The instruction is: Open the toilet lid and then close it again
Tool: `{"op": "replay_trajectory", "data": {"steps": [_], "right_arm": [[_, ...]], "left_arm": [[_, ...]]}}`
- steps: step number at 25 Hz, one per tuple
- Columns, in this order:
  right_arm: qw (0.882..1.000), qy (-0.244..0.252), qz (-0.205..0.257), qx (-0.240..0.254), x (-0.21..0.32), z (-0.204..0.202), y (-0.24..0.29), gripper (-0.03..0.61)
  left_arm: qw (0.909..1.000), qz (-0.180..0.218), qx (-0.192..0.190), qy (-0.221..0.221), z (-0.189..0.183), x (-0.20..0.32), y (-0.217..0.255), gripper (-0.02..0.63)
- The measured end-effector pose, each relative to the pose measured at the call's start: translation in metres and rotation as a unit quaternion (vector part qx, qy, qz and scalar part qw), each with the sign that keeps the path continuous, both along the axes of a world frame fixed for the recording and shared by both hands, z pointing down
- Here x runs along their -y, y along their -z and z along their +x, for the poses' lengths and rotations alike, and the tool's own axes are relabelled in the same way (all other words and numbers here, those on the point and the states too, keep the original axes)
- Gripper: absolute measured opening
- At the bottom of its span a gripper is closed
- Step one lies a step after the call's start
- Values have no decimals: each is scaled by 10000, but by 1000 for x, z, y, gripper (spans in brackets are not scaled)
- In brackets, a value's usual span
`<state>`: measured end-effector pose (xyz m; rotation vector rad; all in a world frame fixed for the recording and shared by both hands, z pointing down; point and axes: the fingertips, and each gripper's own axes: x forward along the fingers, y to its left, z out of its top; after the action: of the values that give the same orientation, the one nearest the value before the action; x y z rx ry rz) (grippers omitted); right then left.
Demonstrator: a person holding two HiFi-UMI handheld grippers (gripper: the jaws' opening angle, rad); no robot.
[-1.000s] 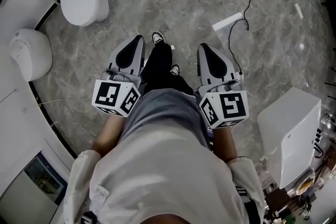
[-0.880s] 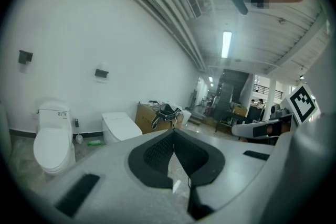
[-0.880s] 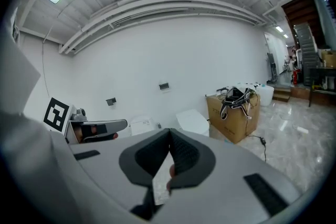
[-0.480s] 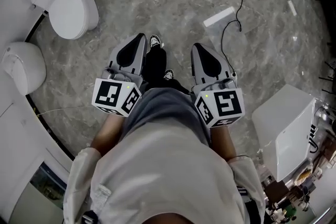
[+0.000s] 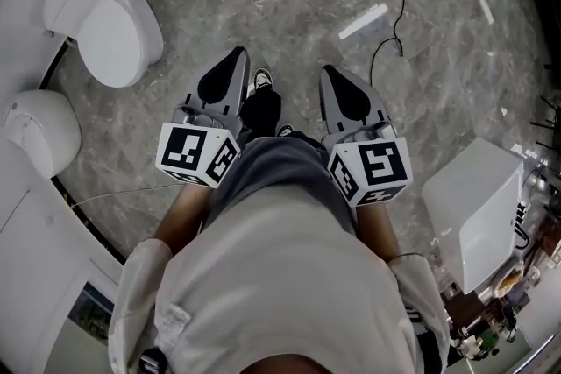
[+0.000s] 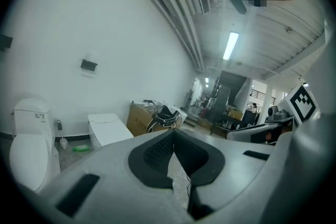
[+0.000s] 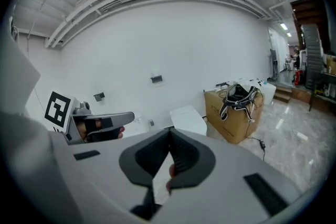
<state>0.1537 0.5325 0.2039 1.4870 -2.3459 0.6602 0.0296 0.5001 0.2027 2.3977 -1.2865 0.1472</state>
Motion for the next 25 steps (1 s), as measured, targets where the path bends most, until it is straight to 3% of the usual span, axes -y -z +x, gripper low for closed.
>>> {"op": "replay_trajectory", "data": {"steps": [15,25], "right_arm": [[9966,612,-423,-367,117,-46,-15,9],[9946,1021,-115,-143,189,-60,-7,9]], "left_arm": [[9997,-12,-223,-91,-28,126,1,8],[9992,-51,-315,257,-36,184,-3,8]]}}
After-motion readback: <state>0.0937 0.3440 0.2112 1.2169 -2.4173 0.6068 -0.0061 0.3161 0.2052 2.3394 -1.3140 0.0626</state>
